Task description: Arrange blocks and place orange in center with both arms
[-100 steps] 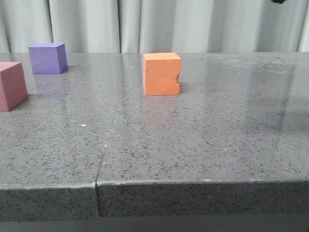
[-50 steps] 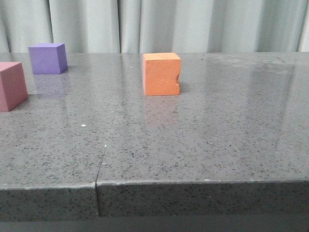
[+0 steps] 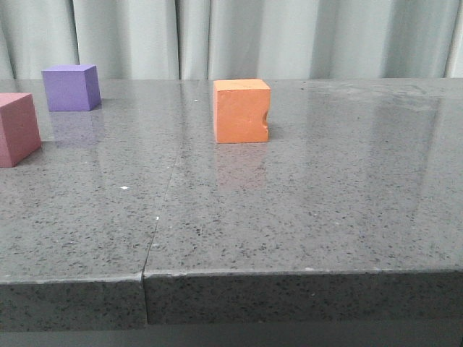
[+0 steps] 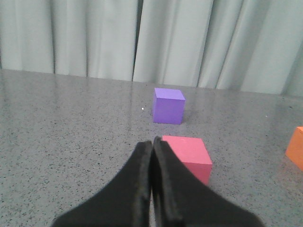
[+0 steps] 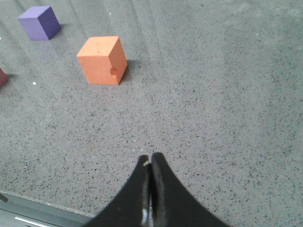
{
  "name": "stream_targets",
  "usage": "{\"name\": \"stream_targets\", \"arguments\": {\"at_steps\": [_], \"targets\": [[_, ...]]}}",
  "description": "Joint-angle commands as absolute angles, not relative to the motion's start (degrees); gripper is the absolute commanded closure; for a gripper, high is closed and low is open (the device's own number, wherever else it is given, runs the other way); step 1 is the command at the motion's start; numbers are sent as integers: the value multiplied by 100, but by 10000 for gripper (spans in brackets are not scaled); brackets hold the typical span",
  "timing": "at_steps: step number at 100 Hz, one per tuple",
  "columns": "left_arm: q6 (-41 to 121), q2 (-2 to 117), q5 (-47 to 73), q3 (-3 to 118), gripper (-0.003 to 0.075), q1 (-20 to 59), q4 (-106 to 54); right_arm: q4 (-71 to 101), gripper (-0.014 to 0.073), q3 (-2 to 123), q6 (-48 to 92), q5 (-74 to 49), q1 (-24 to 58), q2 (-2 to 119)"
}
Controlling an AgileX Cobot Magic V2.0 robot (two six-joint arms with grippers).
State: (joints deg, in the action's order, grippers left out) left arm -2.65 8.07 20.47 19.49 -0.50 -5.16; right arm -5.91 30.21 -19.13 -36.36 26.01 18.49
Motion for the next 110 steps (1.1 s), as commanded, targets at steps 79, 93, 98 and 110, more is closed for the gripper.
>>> {"name": "stream_targets", "arguments": {"at_steps": [79, 93, 98, 110], "targets": [[368, 4931, 3030, 5206, 353, -9, -528, -667, 662, 3096, -1854, -3310, 2610, 1710], [453, 5301, 2943, 5539, 45, -9, -528, -667, 662, 3096, -1854, -3310, 2610, 1710], [453, 5438, 2943, 5661, 6, -9, -546, -667, 662, 3096, -1854, -3310, 2610, 1710], [453, 5768, 3001, 5987, 40, -9, -766, -667, 662, 3096, -1854, -3310, 2610, 1710]]}}
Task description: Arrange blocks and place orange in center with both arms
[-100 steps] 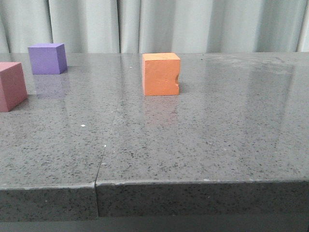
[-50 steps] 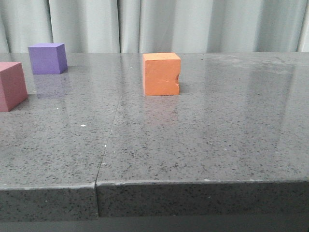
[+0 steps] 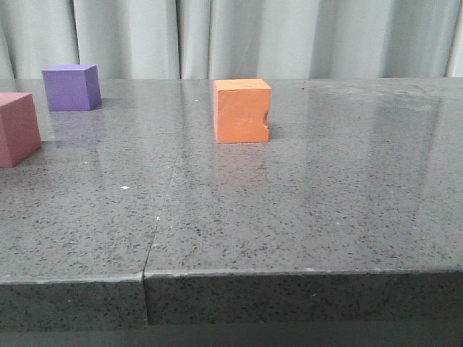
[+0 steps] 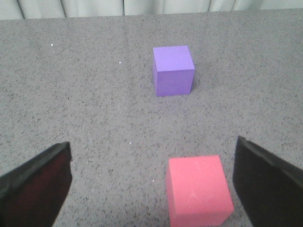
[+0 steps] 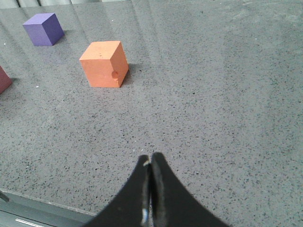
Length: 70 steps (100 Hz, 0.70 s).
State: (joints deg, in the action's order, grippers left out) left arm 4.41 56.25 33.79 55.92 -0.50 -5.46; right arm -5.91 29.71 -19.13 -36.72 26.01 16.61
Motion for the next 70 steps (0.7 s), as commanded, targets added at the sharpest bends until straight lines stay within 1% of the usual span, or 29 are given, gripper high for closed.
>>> {"name": "stream_targets", "arguments": {"at_steps": [1, 15, 27, 43, 70], "targets": [[456, 5788, 3012, 6032, 42, -9, -789, -667, 662, 3096, -1854, -3310, 2610, 1710], [1128, 6231, 3430, 6567, 51, -9, -1279, -667, 662, 3096, -1854, -3310, 2610, 1710], [2926, 6649, 3813, 7014, 51, -9, -2601, -667, 662, 3096, -1854, -3310, 2610, 1710], [4527, 7179, 4409, 7560, 51, -9, -3798, -667, 662, 3096, -1854, -3310, 2610, 1710], [6000, 8218, 5698, 8700, 51, 17, -4044, -667, 662, 3096, -1854, -3310, 2610, 1710]]}}
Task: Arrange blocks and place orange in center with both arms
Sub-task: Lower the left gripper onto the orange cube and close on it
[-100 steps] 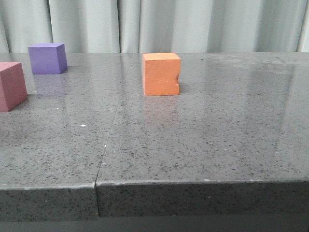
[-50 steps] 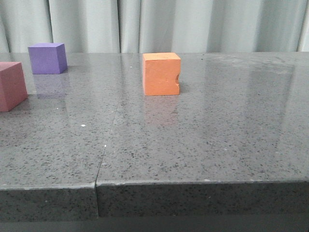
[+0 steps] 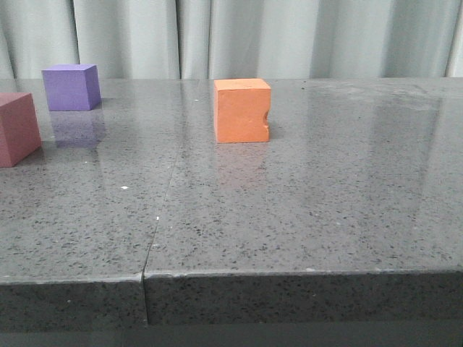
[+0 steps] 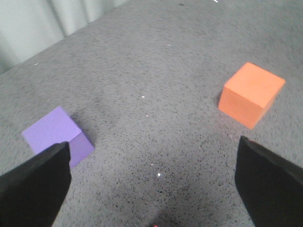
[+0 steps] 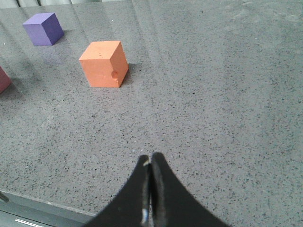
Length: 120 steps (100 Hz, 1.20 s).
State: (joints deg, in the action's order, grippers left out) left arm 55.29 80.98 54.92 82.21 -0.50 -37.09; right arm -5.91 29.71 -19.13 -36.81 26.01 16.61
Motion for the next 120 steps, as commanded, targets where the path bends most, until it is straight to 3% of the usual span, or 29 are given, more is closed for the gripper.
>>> {"name": "stream_targets", "arguments": {"at_steps": [1, 70, 120], "targets": [[6036, 8271, 5727, 8757, 51, 34, -4044, -667, 662, 3096, -1854, -3310, 2610, 1710], [6467, 10410, 5969, 10702, 51, 2191, -2997, -667, 662, 3096, -1854, -3310, 2610, 1710], [6467, 11146, 5430, 10806, 51, 2728, -2995, -667, 662, 3096, -1854, -3310, 2610, 1710]]}}
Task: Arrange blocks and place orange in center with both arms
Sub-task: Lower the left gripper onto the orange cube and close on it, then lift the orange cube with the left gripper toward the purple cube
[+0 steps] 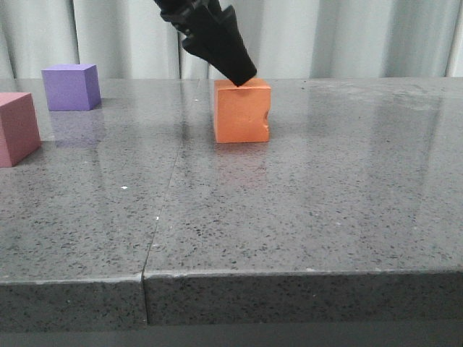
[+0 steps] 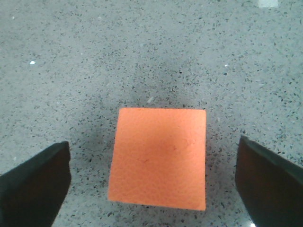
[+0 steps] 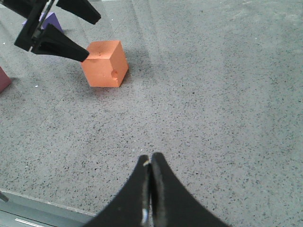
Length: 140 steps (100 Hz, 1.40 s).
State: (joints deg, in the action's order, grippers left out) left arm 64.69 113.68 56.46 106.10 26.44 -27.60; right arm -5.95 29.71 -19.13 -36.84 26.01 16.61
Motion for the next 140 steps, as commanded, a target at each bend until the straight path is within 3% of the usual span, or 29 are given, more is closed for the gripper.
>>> {"name": "stream_targets", "arguments": {"at_steps": [1, 63, 73, 92, 102, 140], "targets": [[6467, 11155, 5430, 10806, 51, 2742, -2995, -667, 662, 3096, -1854, -3310, 2610, 1710], [6467, 11629, 5318, 10806, 53, 2758, -3022, -667, 662, 3096, -1854, -3310, 2610, 1710], [6467, 11629, 5318, 10806, 101, 2758, -3022, -667, 662, 3096, -1854, -3310, 2610, 1710], [6467, 11629, 5318, 10806, 288, 2758, -3022, -667, 662, 3096, -1854, -3310, 2610, 1710], [6456, 11629, 5318, 10806, 349, 2758, -3022, -667, 662, 3096, -1854, -3310, 2610, 1710], [5606, 11571, 5492, 10806, 389, 2758, -2878, -667, 662, 3096, -1854, -3310, 2610, 1710]]}}
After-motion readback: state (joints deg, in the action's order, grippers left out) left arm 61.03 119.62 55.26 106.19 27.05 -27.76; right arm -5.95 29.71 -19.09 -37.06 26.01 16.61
